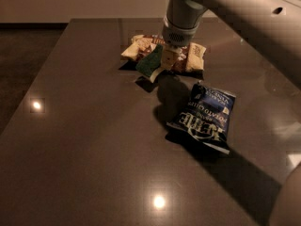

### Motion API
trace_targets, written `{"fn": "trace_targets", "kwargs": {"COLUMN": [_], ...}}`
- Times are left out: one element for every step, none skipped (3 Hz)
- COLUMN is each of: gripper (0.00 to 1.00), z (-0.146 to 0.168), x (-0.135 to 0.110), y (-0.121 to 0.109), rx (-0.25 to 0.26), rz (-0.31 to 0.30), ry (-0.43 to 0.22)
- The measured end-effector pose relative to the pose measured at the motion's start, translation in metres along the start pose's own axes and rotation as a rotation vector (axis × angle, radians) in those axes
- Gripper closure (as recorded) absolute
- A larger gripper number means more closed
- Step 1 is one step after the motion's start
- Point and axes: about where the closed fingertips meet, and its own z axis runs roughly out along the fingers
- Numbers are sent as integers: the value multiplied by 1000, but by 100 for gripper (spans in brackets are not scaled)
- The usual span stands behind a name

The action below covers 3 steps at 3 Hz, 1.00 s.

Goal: Move sponge near brown chip bag

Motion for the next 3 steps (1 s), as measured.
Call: {"fn": "trace_targets", "kwargs": {"gripper": [5,0,0], "z": [1,2,2], "x": [0,0,0], "y": [0,1,1], "rx": [-1,-3,-3], "rz": [-1,-2,-2], "ry": [1,1,1]}}
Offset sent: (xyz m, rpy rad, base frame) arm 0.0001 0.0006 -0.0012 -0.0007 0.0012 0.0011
